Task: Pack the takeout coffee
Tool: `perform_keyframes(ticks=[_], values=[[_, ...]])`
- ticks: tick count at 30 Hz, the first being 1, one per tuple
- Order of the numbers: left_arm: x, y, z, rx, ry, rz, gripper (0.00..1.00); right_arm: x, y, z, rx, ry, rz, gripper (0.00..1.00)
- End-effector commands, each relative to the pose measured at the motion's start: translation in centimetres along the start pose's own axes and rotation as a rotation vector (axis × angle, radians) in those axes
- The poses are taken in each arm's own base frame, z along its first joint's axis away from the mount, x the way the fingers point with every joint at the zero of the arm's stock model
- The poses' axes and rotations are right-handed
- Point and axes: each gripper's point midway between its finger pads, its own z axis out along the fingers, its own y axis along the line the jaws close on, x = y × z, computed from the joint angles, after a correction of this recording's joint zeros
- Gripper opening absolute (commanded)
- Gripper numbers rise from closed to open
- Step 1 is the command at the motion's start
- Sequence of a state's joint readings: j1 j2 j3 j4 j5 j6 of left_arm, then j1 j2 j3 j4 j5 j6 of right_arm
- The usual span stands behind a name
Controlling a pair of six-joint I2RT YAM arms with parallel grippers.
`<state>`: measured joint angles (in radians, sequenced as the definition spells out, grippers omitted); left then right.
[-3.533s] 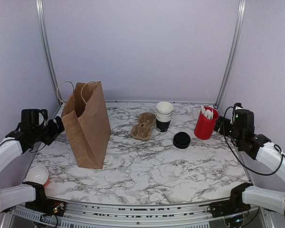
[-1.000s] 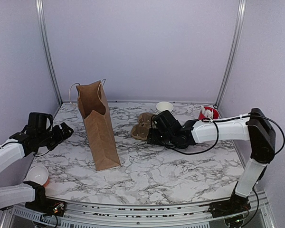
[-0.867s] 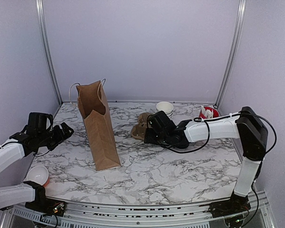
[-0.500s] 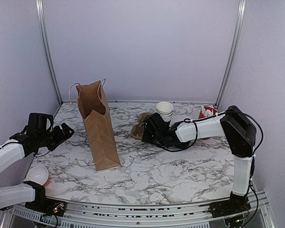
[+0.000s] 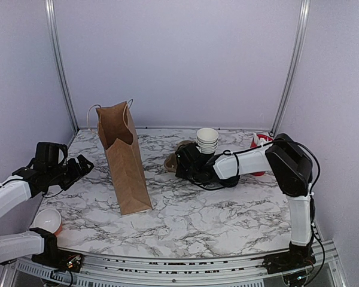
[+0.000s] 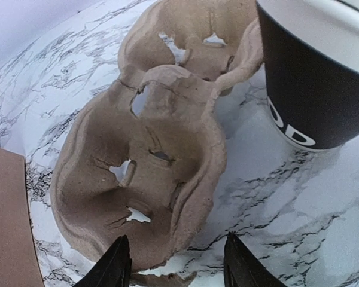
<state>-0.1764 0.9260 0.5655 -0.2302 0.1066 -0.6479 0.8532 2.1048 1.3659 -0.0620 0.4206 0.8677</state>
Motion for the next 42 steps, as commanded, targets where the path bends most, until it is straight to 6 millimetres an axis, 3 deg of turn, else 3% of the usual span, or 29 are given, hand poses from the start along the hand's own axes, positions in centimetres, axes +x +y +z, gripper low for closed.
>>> perform_keyframes(ticks=[1, 10, 14, 21, 25, 31, 34, 38, 42], values=[[-0.2, -0.1, -0.1, 0.015, -0.015, -0.002, 0.99, -0.6, 0.6, 0.3, -0.004, -0.006, -0.036, 0.47], [-0.4, 0.0, -0.1, 0.005, -0.02, -0.003, 0.99, 0.0, 2.1, -1.1, -0.068, 0.048, -0.1, 0.16], [-0.3, 0.0, 0.0, 0.005, -0.016, -0.003, 0.99, 0.6, 2.1, -1.8, -0.078, 0.084, -0.109, 0.09], [-0.3, 0.1, 0.0, 0.002, -0.015, -0.003, 0.99, 2.6, 2.1, -5.0, -0.121, 0.148, -0.138, 0.06], [-0.2, 0.1, 0.1, -0.001, -0.013, -0.002, 0.99, 5.0, 1.7, -7.3, -0.125, 0.211, -0.182, 0.05], [-0.3, 0.2, 0.1, -0.005, -0.016, -0.003, 0.99, 9.4, -0.8, -10.9, -0.141, 0.349, -0.214, 0.05], [-0.5, 0.2, 0.0, -0.007, -0.022, -0.002, 0.99, 10.3, -2.2, -12.5, -0.139, 0.393, -0.21, 0.11], [-0.5, 0.3, 0.2, -0.011, -0.017, -0.002, 0.99, 10.3, -2.8, -13.8, -0.14, 0.418, -0.236, 0.42], [-0.8, 0.0, 0.1, -0.004, -0.018, 0.002, 0.99, 9.0, -2.7, -14.0, -0.144, 0.401, -0.282, 0.59]])
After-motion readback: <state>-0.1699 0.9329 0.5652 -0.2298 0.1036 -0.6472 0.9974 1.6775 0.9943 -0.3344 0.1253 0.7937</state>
